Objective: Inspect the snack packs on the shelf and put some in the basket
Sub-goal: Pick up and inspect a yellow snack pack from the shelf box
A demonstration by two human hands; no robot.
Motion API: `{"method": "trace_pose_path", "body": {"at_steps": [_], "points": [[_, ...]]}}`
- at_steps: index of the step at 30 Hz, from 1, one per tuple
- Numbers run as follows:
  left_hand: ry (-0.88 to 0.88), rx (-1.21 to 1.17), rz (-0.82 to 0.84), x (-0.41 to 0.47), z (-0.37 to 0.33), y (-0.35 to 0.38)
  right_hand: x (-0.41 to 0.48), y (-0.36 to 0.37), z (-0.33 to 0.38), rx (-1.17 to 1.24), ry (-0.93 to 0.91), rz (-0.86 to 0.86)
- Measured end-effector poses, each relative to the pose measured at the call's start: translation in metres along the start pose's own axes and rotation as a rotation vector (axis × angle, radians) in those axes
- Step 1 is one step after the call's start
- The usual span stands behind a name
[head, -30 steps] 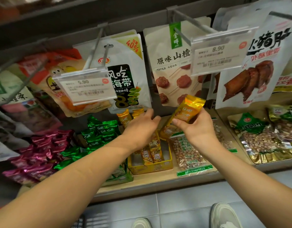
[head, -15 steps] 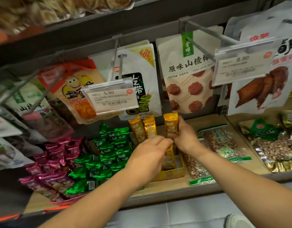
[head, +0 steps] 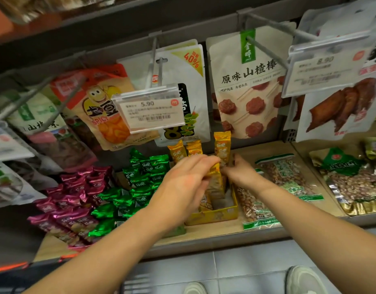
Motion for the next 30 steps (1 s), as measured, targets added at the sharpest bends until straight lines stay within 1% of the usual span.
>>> {"method": "trace_pose_path", "body": {"at_steps": [1,3,4,6,8,9,10,12,15,17,20,22,24,28,30], "points": [[0.003,0.001,0.0,0.0,-0.004,-0.006,-0.009,-0.008,0.001,-0.107,-0.002,0.019],[0.037,0.022,-0.004,-0.003,-0.016,-0.021,-0.033,-0.027,0.012,-0.26,-0.067,0.076],[0.065,0.04,-0.01,-0.006,-0.023,-0.029,-0.048,-0.035,0.021,-0.294,-0.129,0.141],[0.106,0.047,-0.03,-0.014,-0.04,-0.045,-0.083,-0.048,0.045,-0.354,-0.269,0.355],[0.094,-0.037,-0.066,-0.026,-0.057,-0.063,-0.122,-0.054,0.069,-0.389,-0.36,0.561],[0.063,-0.108,-0.096,-0.032,-0.065,-0.072,-0.141,-0.055,0.079,-0.39,-0.387,0.619],[0.016,-0.186,-0.141,-0.038,-0.071,-0.081,-0.158,-0.056,0.089,-0.388,-0.411,0.638],[-0.141,-0.38,-0.22,-0.049,-0.076,-0.099,-0.188,-0.06,0.105,-0.367,-0.464,0.602],[-0.379,-0.715,-0.268,-0.063,-0.076,-0.118,-0.225,-0.069,0.123,-0.321,-0.472,0.561],[-0.473,-0.834,-0.281,-0.068,-0.08,-0.125,-0.244,-0.073,0.131,-0.327,-0.471,0.506],[-0.59,-1.019,-0.341,-0.073,-0.085,-0.128,-0.264,-0.074,0.138,-0.403,-0.489,0.395],[-0.645,-1.069,-0.373,-0.075,-0.084,-0.128,-0.274,-0.073,0.14,-0.418,-0.495,0.342],[-0.696,-1.111,-0.398,-0.08,-0.08,-0.125,-0.281,-0.071,0.14,-0.37,-0.482,0.341],[-0.777,-1.17,-0.468,-0.087,-0.074,-0.125,-0.29,-0.064,0.132,-0.136,-0.35,0.477],[-0.786,-1.197,-0.478,-0.086,-0.073,-0.128,-0.293,-0.065,0.131,-0.056,-0.322,0.511]]}}
Point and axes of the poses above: each hand's wrist, its own x-axis towards the middle knuckle, its own y-axis out of the palm, z = x × y, the point moved 3 cm from there along x, towards the middle knuckle, and after that the axes turned 5 degrees about -y, right-handed, at the moved point
